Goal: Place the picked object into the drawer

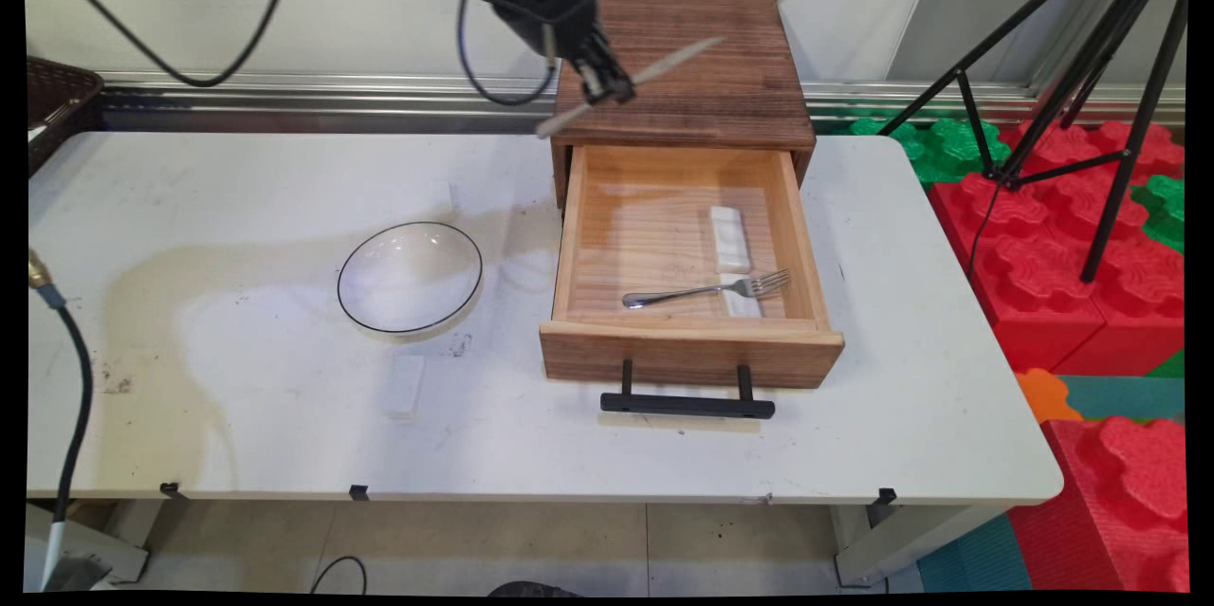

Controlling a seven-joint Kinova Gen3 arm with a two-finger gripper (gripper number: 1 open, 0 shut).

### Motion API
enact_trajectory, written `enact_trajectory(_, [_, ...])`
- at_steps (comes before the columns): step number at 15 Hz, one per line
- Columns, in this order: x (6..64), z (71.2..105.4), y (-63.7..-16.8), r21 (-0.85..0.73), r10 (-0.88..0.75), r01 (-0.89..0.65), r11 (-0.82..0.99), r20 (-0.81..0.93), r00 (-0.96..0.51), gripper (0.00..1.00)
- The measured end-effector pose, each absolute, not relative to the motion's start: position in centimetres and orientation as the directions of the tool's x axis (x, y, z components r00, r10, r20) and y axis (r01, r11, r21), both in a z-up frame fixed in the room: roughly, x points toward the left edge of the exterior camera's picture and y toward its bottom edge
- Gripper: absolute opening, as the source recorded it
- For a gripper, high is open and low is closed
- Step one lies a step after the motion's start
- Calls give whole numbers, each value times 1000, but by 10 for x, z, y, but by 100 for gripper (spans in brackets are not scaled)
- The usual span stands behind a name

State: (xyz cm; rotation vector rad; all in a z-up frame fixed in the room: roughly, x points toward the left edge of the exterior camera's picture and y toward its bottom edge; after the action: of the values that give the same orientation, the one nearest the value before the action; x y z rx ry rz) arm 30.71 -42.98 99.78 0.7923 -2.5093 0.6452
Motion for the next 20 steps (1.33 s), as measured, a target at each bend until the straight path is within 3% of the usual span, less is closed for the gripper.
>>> enact_trajectory(8, [257, 963, -458, -252, -318, -502, 827, 527, -788, 0])
enact_trajectory(20, [246, 888, -488, -205, -300, -443, 873, 489, -819, 0])
